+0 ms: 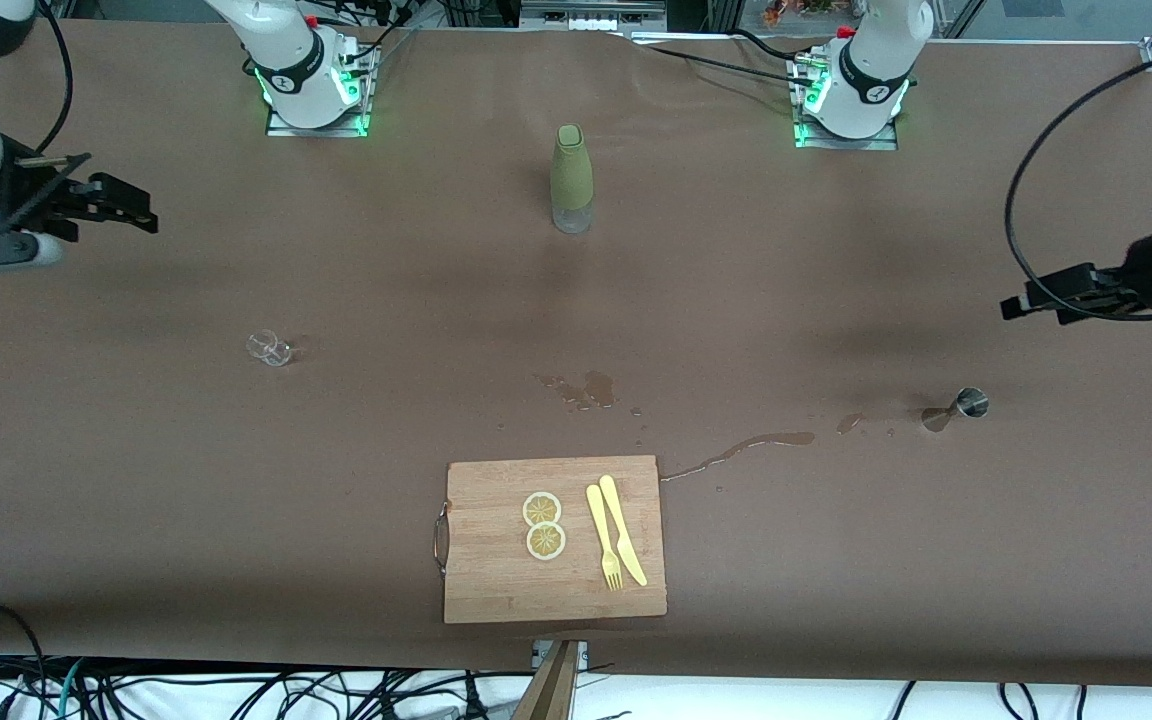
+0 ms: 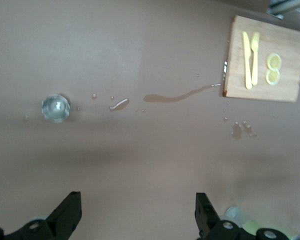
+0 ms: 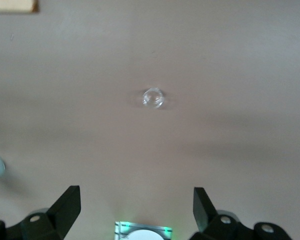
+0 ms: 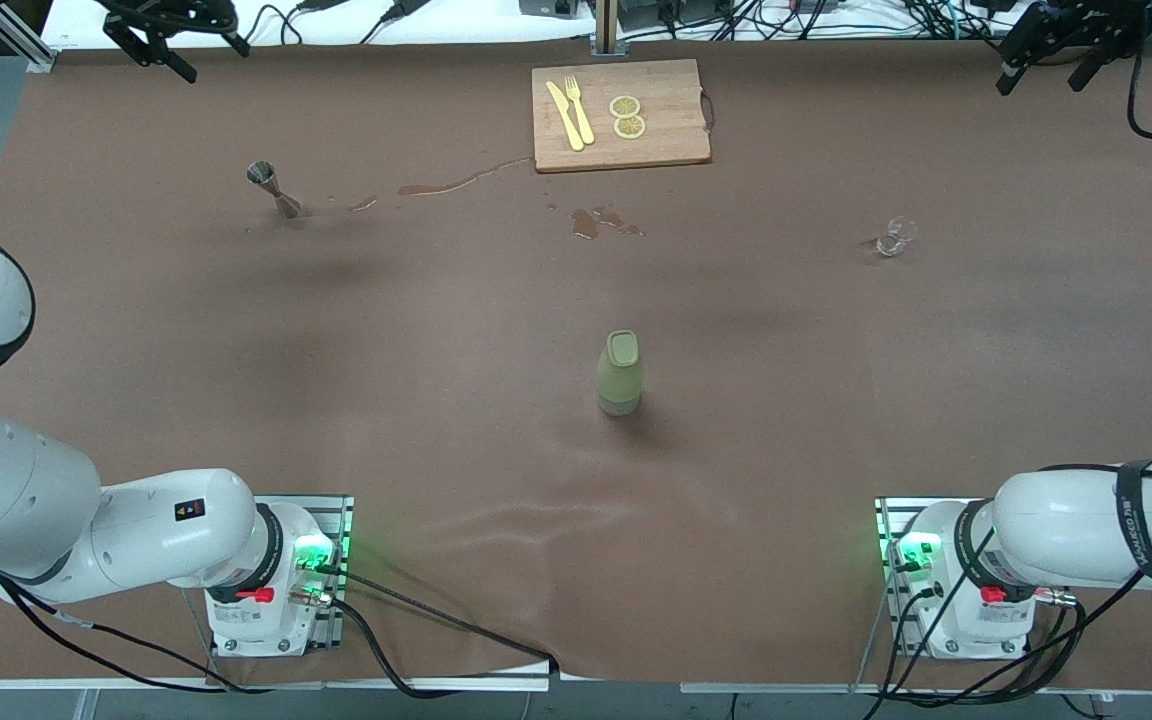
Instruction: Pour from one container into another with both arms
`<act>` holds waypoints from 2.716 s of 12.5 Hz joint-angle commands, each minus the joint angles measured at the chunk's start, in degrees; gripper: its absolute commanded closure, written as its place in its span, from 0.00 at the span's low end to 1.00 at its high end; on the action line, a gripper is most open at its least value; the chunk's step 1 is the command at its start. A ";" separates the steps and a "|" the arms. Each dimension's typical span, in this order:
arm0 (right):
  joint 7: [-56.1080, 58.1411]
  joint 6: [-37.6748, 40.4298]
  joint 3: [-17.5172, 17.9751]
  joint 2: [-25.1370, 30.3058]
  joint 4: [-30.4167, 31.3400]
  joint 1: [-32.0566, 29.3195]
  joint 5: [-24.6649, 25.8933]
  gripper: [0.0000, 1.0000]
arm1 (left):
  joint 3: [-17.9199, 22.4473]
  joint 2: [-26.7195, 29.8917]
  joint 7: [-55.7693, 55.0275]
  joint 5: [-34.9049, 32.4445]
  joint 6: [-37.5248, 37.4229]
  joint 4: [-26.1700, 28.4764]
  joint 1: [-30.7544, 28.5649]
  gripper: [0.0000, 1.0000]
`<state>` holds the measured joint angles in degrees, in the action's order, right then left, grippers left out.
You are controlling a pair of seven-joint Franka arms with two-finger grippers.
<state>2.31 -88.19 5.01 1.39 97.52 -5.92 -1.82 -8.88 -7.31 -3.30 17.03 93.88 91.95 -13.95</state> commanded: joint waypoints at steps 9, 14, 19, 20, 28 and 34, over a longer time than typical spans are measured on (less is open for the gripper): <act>-0.57 -9.72 -3.16 2.48 -1.19 2.41 0.68 0.00 | -4.39 11.96 6.29 -14.31 0.17 5.26 -2.39 0.00; -0.65 -8.93 -4.39 2.66 -1.19 2.84 0.68 0.00 | -5.27 13.81 6.55 -14.40 -2.56 4.64 -2.75 0.00; -1.17 -9.10 -4.31 2.22 -1.19 2.84 0.86 0.00 | -6.24 13.38 6.03 -14.31 -2.12 5.26 -2.75 0.00; -1.17 -9.10 -4.22 2.22 -1.19 2.84 0.86 0.00 | -6.24 13.29 6.03 -14.31 -2.21 5.26 -2.83 0.00; -3.36 -9.28 -4.31 2.22 -1.19 2.67 0.86 0.00 | -5.80 13.73 6.11 -14.22 -2.39 5.17 -4.06 0.00; -3.54 -9.19 -4.22 2.13 -1.10 2.67 0.94 0.00 | -6.58 13.90 5.94 -14.13 -0.54 4.82 -3.98 0.00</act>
